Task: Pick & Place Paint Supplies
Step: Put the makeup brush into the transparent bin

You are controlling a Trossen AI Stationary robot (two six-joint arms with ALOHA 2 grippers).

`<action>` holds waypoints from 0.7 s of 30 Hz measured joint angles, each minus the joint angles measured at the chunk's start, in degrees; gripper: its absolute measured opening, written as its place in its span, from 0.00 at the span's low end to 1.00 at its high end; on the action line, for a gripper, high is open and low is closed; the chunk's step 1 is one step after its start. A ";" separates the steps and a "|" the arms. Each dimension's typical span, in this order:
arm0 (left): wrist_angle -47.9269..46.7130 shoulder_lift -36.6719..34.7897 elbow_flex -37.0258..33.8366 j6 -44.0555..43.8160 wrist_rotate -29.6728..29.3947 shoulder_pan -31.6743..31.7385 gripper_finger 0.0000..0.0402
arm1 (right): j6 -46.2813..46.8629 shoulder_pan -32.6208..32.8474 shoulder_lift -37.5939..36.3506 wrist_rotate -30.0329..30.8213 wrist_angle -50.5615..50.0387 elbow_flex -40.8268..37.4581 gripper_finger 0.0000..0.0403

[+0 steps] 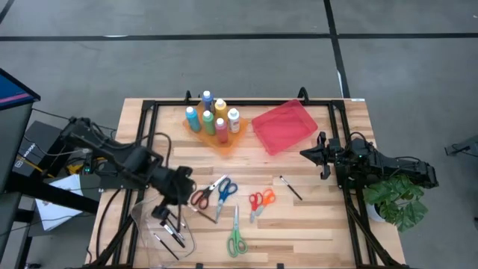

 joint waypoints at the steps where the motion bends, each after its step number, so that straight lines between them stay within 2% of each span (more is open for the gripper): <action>1: -0.98 -0.23 0.00 -2.04 -0.14 -1.45 0.00 | -0.01 0.01 -0.01 0.00 0.00 0.00 0.00; 8: -6.95 -1.89 0.00 -17.90 -0.51 -12.03 0.00 | -0.01 0.00 0.00 -0.01 0.04 0.00 0.00; 12: -10.26 -3.35 0.00 -26.75 -4.42 -17.96 0.00 | -0.01 0.01 0.00 -0.01 0.04 0.02 0.00; 16: -12.73 -4.14 0.00 -31.49 -7.15 -22.45 0.00 | -0.01 -0.01 0.01 -0.01 0.04 0.01 0.00; 21: -14.81 -4.01 -1.12 -35.29 -7.65 -25.42 0.01 | -0.01 -0.01 0.01 0.00 0.04 0.00 0.00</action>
